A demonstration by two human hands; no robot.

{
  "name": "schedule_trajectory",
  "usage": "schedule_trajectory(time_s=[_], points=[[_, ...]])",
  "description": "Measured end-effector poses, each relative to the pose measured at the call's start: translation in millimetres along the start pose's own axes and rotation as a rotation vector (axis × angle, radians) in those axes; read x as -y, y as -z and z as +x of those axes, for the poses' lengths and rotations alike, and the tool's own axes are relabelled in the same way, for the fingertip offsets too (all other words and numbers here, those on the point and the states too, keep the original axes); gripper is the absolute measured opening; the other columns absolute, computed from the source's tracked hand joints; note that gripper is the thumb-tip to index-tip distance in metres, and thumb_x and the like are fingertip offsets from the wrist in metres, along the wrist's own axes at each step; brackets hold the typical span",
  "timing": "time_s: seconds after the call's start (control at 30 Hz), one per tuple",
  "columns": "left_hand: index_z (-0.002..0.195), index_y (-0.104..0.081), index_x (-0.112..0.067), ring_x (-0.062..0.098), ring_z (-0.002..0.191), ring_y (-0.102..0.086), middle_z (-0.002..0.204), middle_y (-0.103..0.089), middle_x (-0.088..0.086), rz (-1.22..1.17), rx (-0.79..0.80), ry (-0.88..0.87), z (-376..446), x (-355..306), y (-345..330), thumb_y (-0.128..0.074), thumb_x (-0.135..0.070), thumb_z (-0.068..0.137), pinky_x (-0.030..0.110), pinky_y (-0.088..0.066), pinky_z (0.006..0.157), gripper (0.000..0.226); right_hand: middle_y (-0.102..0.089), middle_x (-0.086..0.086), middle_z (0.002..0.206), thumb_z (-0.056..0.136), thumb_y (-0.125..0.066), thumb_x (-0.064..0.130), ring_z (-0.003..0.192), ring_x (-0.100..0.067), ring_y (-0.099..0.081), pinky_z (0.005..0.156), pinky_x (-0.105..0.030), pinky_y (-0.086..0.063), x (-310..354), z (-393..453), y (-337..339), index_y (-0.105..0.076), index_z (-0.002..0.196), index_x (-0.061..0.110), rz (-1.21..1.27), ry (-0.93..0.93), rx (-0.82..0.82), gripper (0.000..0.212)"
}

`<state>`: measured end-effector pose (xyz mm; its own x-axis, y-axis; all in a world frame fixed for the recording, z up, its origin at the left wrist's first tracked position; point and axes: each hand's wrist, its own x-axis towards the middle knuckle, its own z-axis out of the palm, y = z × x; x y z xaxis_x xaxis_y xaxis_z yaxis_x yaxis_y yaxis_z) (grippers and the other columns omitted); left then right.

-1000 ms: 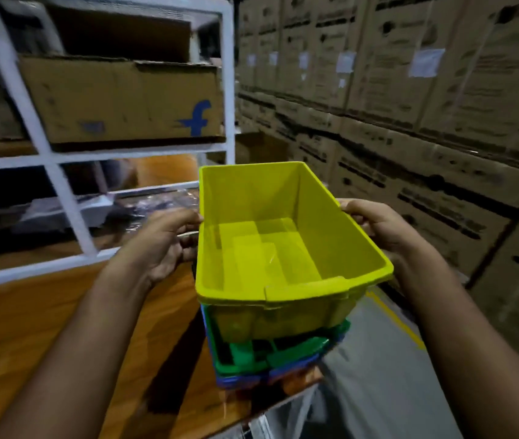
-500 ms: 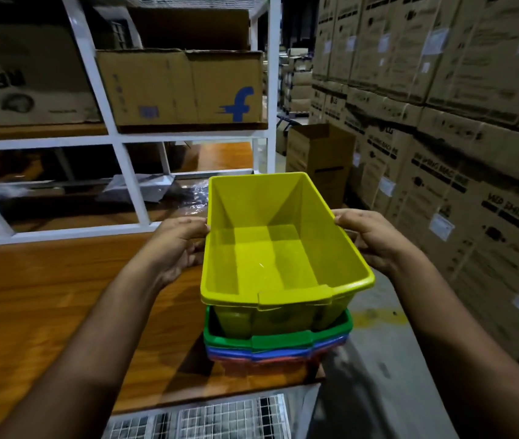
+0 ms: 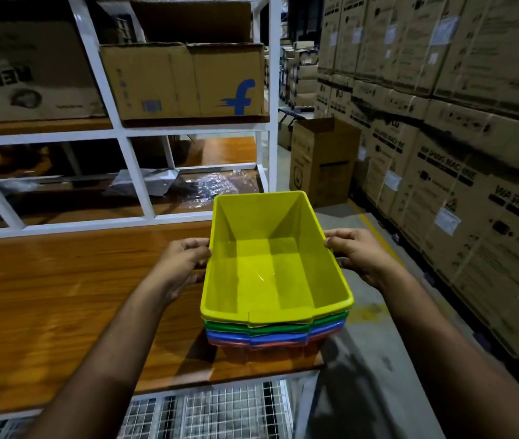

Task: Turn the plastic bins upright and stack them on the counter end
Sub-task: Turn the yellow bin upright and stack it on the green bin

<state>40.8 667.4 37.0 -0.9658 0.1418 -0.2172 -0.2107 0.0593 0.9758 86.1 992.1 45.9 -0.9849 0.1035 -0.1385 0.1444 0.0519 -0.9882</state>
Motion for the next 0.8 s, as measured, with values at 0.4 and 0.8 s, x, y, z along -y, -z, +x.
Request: schedule_trajectory(time_s=[0.4, 0.8], points=[[0.117, -0.066, -0.016, 0.011, 0.063, -0.063, 0.086, -0.068, 0.006, 0.165, -0.133, -0.128, -12.8, 6.6, -6.9, -0.058, -0.004, 0.093, 0.028, -0.051, 0.05, 0.028, -0.065, -0.023, 0.089, 0.093, -0.062, 0.006, 0.073, -0.026, -0.057, 0.049, -0.022, -0.053, -16.9, 0.0, -1.9, -0.066, 0.112, -0.006, -0.098, 0.032, -0.131, 0.023], [0.114, -0.067, -0.018, 0.019, 0.087, -0.068, 0.106, -0.069, 0.01, 0.298, -0.17, -0.224, -59.7, 1.8, 29.6, -0.062, -0.006, 0.091, 0.027, -0.058, 0.063, 0.026, -0.063, -0.007, 0.11, 0.087, -0.065, 0.032, 0.102, -0.026, -0.06, 0.081, -0.038, -0.051, 11.4, -18.7, -47.2, -0.066, 0.121, 0.016, -1.0, 0.439, -0.307, 0.037]])
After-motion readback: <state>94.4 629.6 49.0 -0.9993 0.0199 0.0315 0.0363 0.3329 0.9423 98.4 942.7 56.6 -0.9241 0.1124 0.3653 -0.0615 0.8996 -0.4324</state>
